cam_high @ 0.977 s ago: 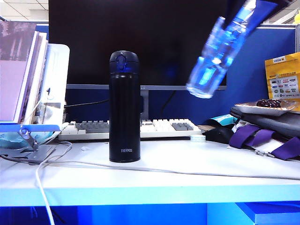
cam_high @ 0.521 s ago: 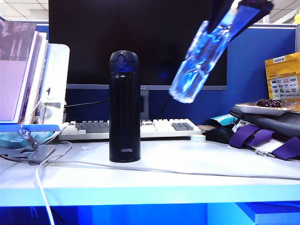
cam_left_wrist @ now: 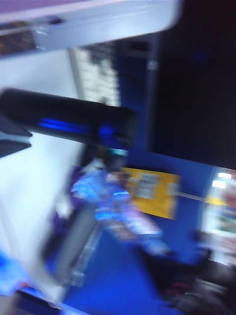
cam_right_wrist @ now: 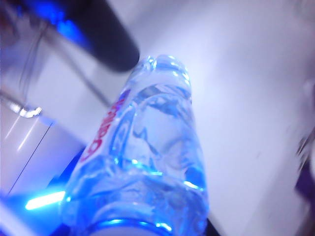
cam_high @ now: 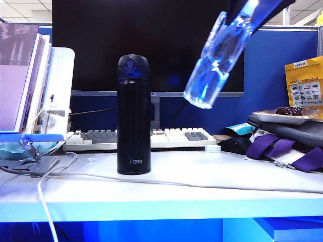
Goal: Pick up the mineral water bottle and place it vertically to the right of the black thermos cup.
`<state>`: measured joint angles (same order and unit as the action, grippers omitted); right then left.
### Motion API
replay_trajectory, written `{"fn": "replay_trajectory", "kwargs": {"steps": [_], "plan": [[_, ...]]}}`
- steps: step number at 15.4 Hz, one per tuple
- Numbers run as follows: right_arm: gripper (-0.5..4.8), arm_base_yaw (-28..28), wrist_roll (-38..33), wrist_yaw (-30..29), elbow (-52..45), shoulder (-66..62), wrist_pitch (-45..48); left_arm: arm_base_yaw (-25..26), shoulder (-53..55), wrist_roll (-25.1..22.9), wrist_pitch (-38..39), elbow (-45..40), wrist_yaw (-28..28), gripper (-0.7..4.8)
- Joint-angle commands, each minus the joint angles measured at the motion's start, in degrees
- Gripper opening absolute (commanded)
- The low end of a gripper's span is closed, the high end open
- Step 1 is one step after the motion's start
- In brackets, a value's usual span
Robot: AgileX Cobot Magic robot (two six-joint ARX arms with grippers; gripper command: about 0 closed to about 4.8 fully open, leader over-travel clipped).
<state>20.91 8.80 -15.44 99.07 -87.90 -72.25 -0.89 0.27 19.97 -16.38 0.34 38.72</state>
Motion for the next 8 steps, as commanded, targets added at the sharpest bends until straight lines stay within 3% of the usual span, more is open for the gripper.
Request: {"fn": "replay_trajectory", "kwargs": {"steps": [1, 3, 8], "plan": [[0.00, 0.09, 0.90, -1.03, 0.70, 1.64, 1.18, -3.06, -0.17, 5.16, -6.47, 0.15, -6.97, 0.31], [0.00, 0.09, 0.90, -1.05, 0.70, 2.21, 1.66, -4.87, -0.11, 5.35, -7.67, 1.31, -10.88, 0.31], [0.00, 0.09, 0.90, -1.25, 0.70, 3.41, 1.29, -5.46, 2.73, 6.56, -8.20, 3.85, -8.28, 0.31]]}}
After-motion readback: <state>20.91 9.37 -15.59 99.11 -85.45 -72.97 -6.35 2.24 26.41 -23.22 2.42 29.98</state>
